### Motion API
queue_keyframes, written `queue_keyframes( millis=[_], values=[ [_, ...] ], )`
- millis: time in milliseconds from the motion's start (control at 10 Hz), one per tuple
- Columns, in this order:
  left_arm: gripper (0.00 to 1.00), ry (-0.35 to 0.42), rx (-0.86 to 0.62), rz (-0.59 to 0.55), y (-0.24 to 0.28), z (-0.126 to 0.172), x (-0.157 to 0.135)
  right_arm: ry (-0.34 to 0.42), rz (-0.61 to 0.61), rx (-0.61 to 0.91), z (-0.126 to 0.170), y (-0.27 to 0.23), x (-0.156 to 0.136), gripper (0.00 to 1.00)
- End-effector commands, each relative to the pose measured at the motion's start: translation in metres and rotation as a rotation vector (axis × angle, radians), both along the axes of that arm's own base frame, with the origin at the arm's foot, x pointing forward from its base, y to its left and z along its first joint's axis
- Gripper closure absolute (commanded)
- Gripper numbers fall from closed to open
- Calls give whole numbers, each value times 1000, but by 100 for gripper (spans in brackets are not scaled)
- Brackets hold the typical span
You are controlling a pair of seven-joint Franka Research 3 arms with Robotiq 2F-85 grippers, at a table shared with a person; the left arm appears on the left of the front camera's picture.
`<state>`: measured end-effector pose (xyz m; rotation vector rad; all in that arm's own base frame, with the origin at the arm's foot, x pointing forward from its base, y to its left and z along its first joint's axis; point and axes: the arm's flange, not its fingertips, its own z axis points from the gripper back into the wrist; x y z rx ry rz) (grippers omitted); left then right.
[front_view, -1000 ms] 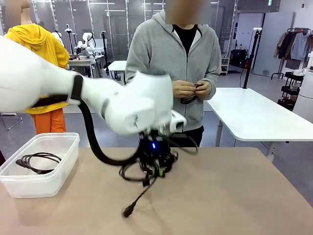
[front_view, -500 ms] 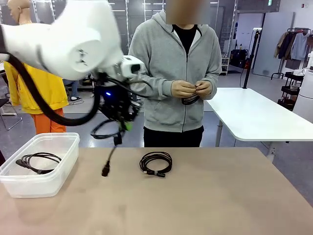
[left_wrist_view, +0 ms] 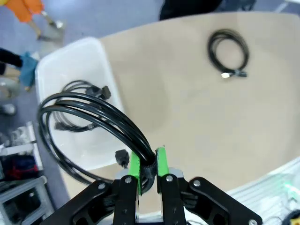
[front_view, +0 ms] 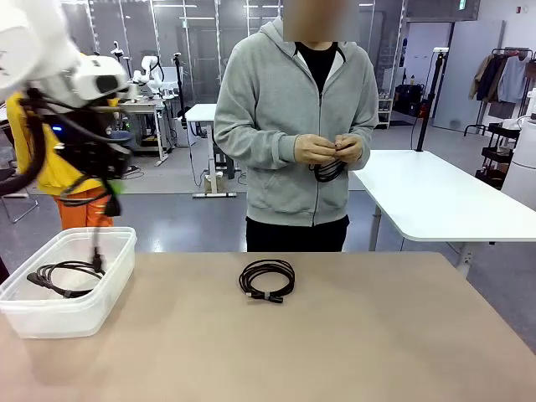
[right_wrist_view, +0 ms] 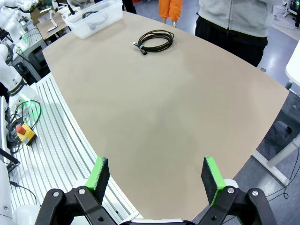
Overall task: Organize and store the cables.
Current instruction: Place the Power Cable into the Organizing box.
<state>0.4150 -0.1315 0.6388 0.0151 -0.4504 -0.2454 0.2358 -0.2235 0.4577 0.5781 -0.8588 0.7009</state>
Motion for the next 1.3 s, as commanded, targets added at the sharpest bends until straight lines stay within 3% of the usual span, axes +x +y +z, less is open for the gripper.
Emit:
queue_keyframes(
  millis=[0, 300, 400, 500, 800, 900, 1200],
  values=[
    [83, -16, 46, 33, 29, -3, -9, -21, 10, 3, 0, -1, 0, 0],
    [83, 22, 26, 103, 71, -6, -4, -21, 10, 3, 0, -1, 0, 0],
    [83, 85, 96, 119, 73, -12, -4, -21, 10, 3, 0, -1, 0, 0],
    [83, 5, 12, 109, 71, -3, -1, -21, 10, 3, 0, -1, 0, 0],
    [83, 33, 32, 119, 74, -10, -1, -21, 10, 3, 0, -1, 0, 0],
    [83, -1, 95, 44, 70, -17, -2, -21, 10, 3, 0, -1, 0, 0],
    [83, 23, 112, 7, 78, -44, 31, -21, 10, 3, 0, -1, 0, 0]
  ],
)
